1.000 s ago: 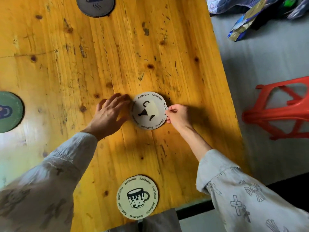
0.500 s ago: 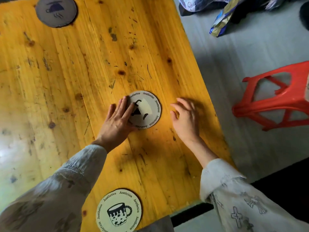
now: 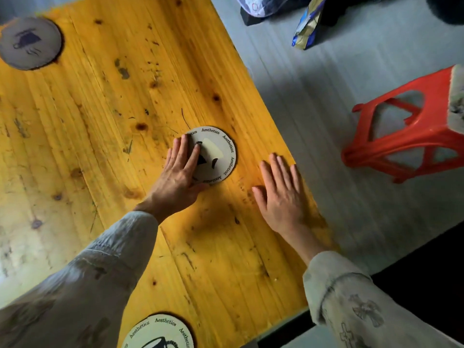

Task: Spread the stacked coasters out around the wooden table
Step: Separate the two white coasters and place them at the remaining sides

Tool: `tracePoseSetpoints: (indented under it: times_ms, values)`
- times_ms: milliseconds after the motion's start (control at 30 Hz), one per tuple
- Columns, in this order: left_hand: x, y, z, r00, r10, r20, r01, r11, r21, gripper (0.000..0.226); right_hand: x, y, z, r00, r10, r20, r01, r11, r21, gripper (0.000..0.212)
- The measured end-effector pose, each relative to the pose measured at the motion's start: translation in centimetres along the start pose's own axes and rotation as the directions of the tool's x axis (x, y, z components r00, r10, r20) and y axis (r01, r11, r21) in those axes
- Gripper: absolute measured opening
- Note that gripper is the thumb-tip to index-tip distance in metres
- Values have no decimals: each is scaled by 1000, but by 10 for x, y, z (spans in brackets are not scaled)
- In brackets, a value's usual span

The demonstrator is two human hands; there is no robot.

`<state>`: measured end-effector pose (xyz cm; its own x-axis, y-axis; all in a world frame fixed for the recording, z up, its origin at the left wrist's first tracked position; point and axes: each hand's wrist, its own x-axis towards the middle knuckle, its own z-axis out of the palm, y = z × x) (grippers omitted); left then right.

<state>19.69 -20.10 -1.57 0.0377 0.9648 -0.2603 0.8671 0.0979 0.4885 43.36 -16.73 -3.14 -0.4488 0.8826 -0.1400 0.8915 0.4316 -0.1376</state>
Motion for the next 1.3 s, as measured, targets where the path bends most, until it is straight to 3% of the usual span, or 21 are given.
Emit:
tracePoseSetpoints:
  times_ms: [367, 1300]
  values:
    - [40, 11, -5, 988, 126, 84, -123, 992, -31, 87, 1, 2, 1, 1000, 12, -17, -12, 1000, 1, 57]
    - [94, 35, 1, 975, 171, 141, -175, 984, 22, 90, 4, 1, 1, 1000, 11, 25, -10, 1000, -26, 59]
